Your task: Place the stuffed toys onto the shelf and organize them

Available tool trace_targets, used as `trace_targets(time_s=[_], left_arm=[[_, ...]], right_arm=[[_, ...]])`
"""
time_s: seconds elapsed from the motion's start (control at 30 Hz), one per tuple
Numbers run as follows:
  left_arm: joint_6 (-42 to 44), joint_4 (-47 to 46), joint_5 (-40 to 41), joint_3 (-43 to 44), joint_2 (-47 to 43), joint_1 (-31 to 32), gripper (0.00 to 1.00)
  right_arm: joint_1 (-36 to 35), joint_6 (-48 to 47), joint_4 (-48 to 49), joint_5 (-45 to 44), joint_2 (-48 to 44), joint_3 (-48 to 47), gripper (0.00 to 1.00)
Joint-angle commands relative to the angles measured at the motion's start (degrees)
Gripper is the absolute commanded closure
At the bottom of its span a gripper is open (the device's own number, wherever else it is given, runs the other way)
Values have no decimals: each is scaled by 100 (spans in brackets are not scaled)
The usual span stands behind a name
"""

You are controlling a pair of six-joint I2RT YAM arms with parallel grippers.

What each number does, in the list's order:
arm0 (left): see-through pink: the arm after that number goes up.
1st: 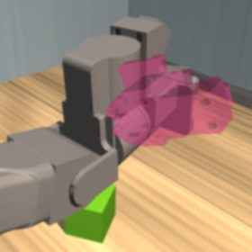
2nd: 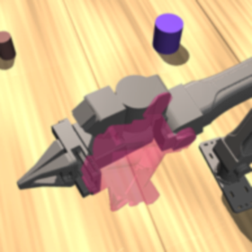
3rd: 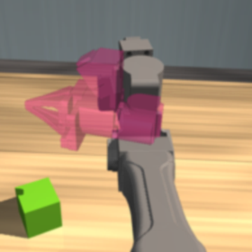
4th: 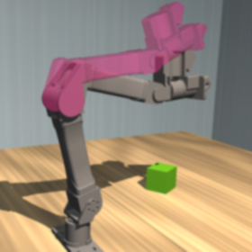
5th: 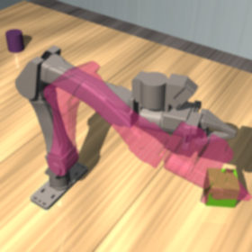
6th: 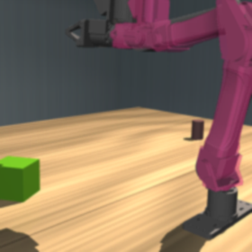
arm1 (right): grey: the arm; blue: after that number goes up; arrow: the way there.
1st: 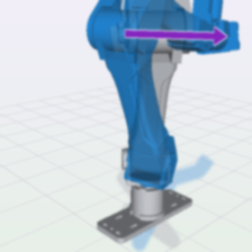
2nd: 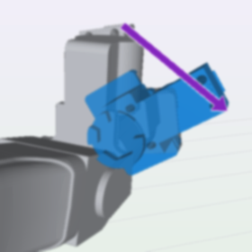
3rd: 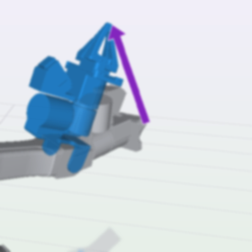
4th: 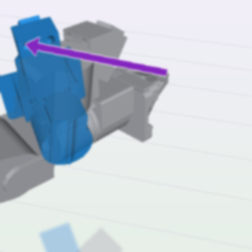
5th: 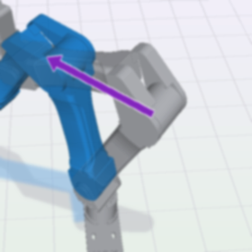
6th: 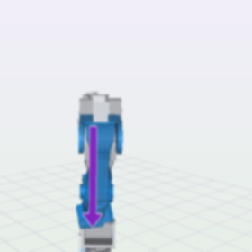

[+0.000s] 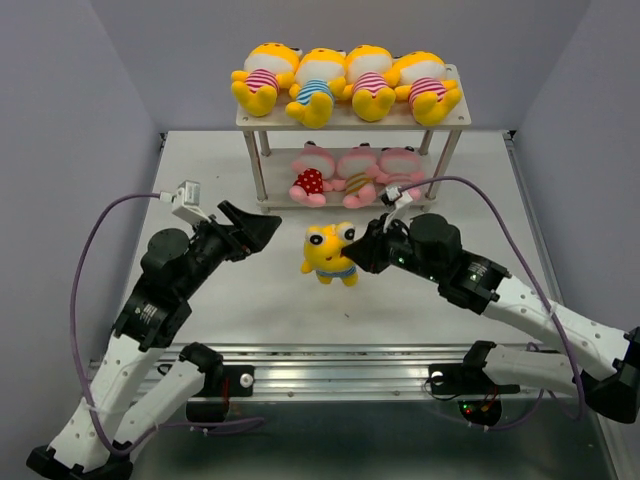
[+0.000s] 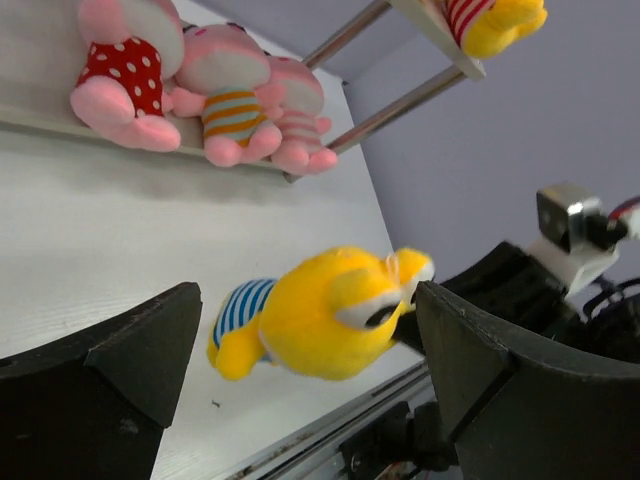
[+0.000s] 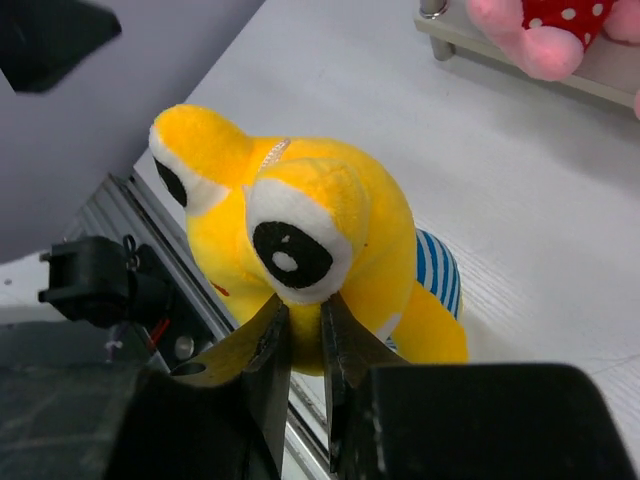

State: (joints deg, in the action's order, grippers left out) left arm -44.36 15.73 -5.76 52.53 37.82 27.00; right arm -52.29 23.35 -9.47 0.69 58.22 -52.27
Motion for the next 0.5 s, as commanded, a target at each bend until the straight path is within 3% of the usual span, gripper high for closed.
trace_targets(time_s=[0.0, 0.17, 0.3, 0.4, 0.47], left_arm=[[208, -998, -1082, -1085, -336, 24, 1], [200, -2124, -2646, -2507, -846, 24, 1], [287, -2662, -2528, -2941, -1277, 24, 1], [323, -2802, -2535, -2994, -1243, 24, 1], [235, -3415, -2797, -3090, -1032, 24, 1]], right_arm=[[542, 1091, -177, -272, 5, -626, 99], [1405, 1769, -344, 1431, 321, -1285, 99], [1406, 2154, -336, 2311, 541, -1610, 99], [1406, 2331, -318, 2593, 603, -1690, 99], [1406, 2463, -301, 2918, 621, -1707, 99]])
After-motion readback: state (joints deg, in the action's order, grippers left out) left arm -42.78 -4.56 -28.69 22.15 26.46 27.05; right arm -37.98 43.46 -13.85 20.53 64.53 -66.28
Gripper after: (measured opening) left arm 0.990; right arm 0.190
